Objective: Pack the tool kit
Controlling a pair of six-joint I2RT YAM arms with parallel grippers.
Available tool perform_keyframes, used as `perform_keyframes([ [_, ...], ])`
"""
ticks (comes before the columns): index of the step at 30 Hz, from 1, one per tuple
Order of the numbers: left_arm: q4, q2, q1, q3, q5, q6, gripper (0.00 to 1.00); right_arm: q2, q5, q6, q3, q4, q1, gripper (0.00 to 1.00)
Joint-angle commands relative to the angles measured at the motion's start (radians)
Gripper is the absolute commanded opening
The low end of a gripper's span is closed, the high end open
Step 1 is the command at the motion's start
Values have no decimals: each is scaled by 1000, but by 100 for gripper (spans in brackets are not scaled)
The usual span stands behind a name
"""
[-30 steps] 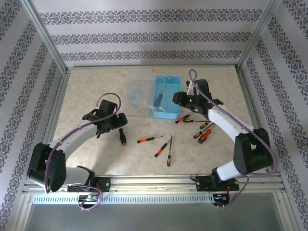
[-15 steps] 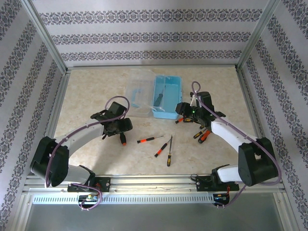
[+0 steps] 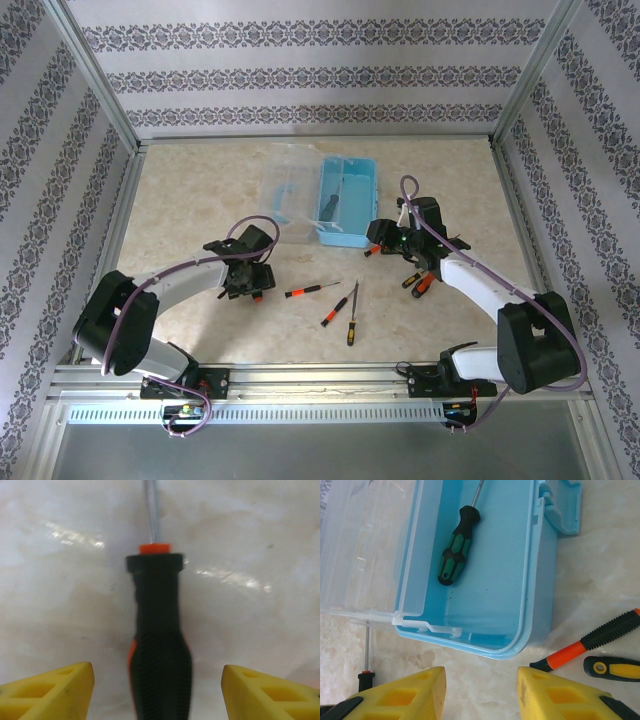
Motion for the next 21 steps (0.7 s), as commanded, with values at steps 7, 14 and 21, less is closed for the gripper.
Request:
perform_keyframes([
  [7, -9, 38, -11, -7, -60, 2, 59, 5, -15, -11, 11, 17, 3, 37],
  [14, -12, 100, -10, 13, -86, 33, 43, 1, -19, -6, 19, 25, 4, 35],
  [21, -35, 85, -10, 11, -138, 37, 27, -1, -26, 0, 23, 21, 6, 35],
])
